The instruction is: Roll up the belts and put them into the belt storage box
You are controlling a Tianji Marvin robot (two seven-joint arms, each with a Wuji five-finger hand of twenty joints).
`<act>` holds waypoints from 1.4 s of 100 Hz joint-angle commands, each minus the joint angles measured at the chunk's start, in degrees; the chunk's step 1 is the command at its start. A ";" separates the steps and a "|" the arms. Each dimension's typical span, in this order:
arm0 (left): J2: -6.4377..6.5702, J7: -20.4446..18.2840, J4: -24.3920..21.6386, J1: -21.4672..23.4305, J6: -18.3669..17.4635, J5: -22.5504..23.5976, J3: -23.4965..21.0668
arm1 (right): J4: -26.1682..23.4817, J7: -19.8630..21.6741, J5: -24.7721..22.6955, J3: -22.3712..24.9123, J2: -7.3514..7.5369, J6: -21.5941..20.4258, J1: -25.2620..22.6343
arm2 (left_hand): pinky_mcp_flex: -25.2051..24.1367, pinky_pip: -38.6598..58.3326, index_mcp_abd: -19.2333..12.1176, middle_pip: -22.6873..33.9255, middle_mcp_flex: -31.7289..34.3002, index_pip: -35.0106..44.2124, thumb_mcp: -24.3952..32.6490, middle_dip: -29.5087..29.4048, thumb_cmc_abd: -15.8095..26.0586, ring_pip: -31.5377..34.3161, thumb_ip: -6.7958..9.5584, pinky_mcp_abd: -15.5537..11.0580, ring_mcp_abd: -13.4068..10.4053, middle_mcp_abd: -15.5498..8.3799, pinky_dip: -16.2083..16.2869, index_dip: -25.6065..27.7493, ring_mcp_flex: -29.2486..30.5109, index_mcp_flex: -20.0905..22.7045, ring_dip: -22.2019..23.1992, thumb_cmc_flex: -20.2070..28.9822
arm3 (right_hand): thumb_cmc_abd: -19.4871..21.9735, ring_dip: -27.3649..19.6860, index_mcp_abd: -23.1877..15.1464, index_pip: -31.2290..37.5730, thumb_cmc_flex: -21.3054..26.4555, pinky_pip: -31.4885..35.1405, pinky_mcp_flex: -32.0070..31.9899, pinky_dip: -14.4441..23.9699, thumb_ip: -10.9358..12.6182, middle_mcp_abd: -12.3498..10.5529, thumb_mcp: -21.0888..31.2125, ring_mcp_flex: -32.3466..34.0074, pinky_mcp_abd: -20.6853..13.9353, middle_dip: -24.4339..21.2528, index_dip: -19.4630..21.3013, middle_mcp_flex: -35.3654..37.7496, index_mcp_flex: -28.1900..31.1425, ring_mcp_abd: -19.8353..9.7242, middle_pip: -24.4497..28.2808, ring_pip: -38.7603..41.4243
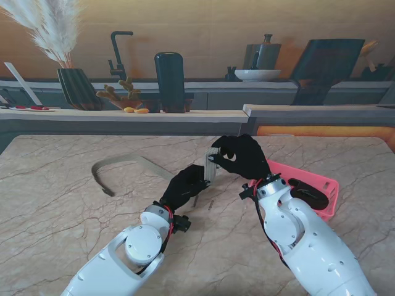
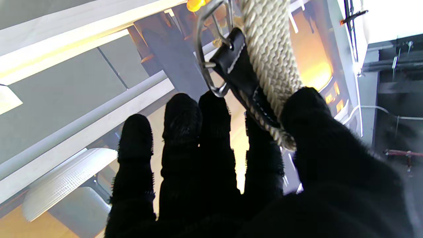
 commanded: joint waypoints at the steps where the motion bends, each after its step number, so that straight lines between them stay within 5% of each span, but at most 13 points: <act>1: 0.27 -0.23 -0.37 0.51 0.69 0.30 -0.28 | -1.24 0.14 1.19 0.18 -0.74 0.67 0.11 | -0.42 -0.56 -0.97 -1.05 -1.32 -2.05 -3.10 -1.20 0.86 -0.56 -0.70 -2.10 -1.75 -1.37 -0.48 -1.67 -1.02 1.01 -1.37 3.01 | 3.42 0.03 -12.64 5.79 2.23 0.79 -0.43 1.12 0.29 -1.25 5.42 -0.79 -1.29 -0.60 1.05 1.62 1.45 -2.74 -0.24 -0.20; 9: 0.37 -0.29 -0.48 0.67 1.02 0.56 -0.56 | -1.80 0.60 3.52 0.24 -1.14 1.45 0.00 | 0.05 -0.06 -2.74 -0.68 0.18 -0.30 -9.36 -1.65 2.38 0.35 -0.60 -2.63 -1.49 -1.50 -1.24 -3.26 -0.01 2.58 -1.63 8.28 | 3.79 -1.13 -13.00 5.85 2.38 0.13 -0.78 0.92 0.41 -1.96 4.67 -0.74 -0.89 -1.63 1.38 2.24 1.11 -2.92 -1.65 -2.17; 27: 0.17 0.83 -0.46 1.13 0.13 0.76 -0.68 | -2.75 2.13 10.52 -0.31 -2.23 4.12 -0.38 | 3.78 2.78 -4.11 1.12 8.16 4.57 -13.24 1.75 7.08 4.87 0.25 -2.76 -1.19 -2.05 -0.49 -5.67 6.78 8.34 -1.22 13.68 | 4.18 -2.87 -13.71 5.86 2.99 -0.92 -1.05 0.60 0.65 -2.56 3.60 -0.28 0.00 -3.86 2.04 4.51 0.76 -2.85 -4.80 -4.76; 38: -0.27 1.89 -0.55 1.27 -0.46 0.20 -0.24 | -2.59 2.54 13.51 -1.08 -2.77 5.43 -0.28 | 7.47 6.91 -2.21 4.79 15.21 6.91 -13.42 4.61 8.63 11.94 0.88 -2.22 -0.18 -1.47 1.09 -5.82 13.39 8.92 1.26 15.62 | 4.03 -3.39 -13.17 5.89 3.60 -1.00 -0.79 0.61 0.84 -2.30 3.59 0.81 0.16 -4.38 2.11 5.58 0.83 -2.49 -5.42 -5.36; 62: -0.24 0.02 -1.23 1.45 -0.36 -2.56 0.70 | -1.79 2.82 18.48 -2.85 -3.77 6.72 0.25 | 10.26 9.51 1.68 9.37 18.46 8.49 -16.80 4.23 10.01 17.18 1.22 -1.64 0.64 0.54 1.78 -5.32 17.73 8.45 2.15 20.31 | 4.44 -4.33 -11.61 5.80 5.39 -1.62 -0.60 0.52 1.35 -1.95 4.32 1.89 1.02 -5.87 1.98 6.95 0.19 -2.17 -7.95 -6.85; 84: -0.33 -0.96 -0.69 0.92 0.01 -3.53 1.55 | -2.50 3.86 23.66 -3.85 -4.42 8.10 -0.30 | 12.01 10.26 2.66 9.26 20.41 8.03 -16.37 2.02 9.00 17.77 1.00 -1.43 0.76 0.83 1.67 -7.19 19.72 10.38 1.49 19.82 | 3.93 -4.98 -8.61 5.73 5.89 -2.02 -0.69 0.56 1.59 -1.37 4.85 2.90 1.77 -6.51 0.70 8.17 1.00 -1.62 -8.93 -7.76; 101: -0.85 1.58 0.16 0.52 -0.61 -1.66 1.53 | -3.84 6.47 28.90 -4.19 -4.57 10.86 -1.38 | 11.70 10.18 0.27 8.33 20.75 8.39 -12.82 -1.42 7.20 17.35 0.63 -1.53 0.02 -0.47 1.18 -10.76 19.55 11.22 0.06 15.89 | 3.78 -5.08 -6.98 5.66 5.77 -2.21 -0.92 0.67 1.30 -0.66 5.50 3.25 2.37 -6.75 -0.04 8.92 1.85 -0.94 -9.37 -8.03; 122: -1.30 6.50 2.79 -1.27 -1.50 6.19 2.06 | -6.84 10.16 37.68 -3.71 -4.77 17.37 -3.26 | 10.62 10.93 -2.04 9.66 21.24 12.57 -6.85 4.40 1.28 20.18 -0.02 -2.14 -1.05 -2.53 1.91 -9.81 18.92 9.98 1.70 11.32 | 3.61 -5.68 -6.06 5.52 5.07 -3.13 -2.21 0.63 1.86 -0.11 6.40 1.38 4.07 -6.78 -0.28 8.28 2.70 0.45 -9.97 -10.08; 140: -2.08 10.17 4.95 -2.76 -0.55 9.62 2.72 | -8.20 13.01 44.12 -3.11 -4.86 21.72 -4.00 | 9.90 11.61 -1.75 11.00 20.85 15.45 -4.49 7.34 -2.13 22.16 -0.45 -2.66 -1.75 -3.25 2.43 -8.25 18.51 7.58 2.93 9.34 | 3.20 -8.70 -6.00 4.72 3.72 -5.87 -6.17 0.52 2.36 0.93 7.85 -7.62 3.70 -4.52 0.59 -1.18 3.49 0.62 -11.03 -17.76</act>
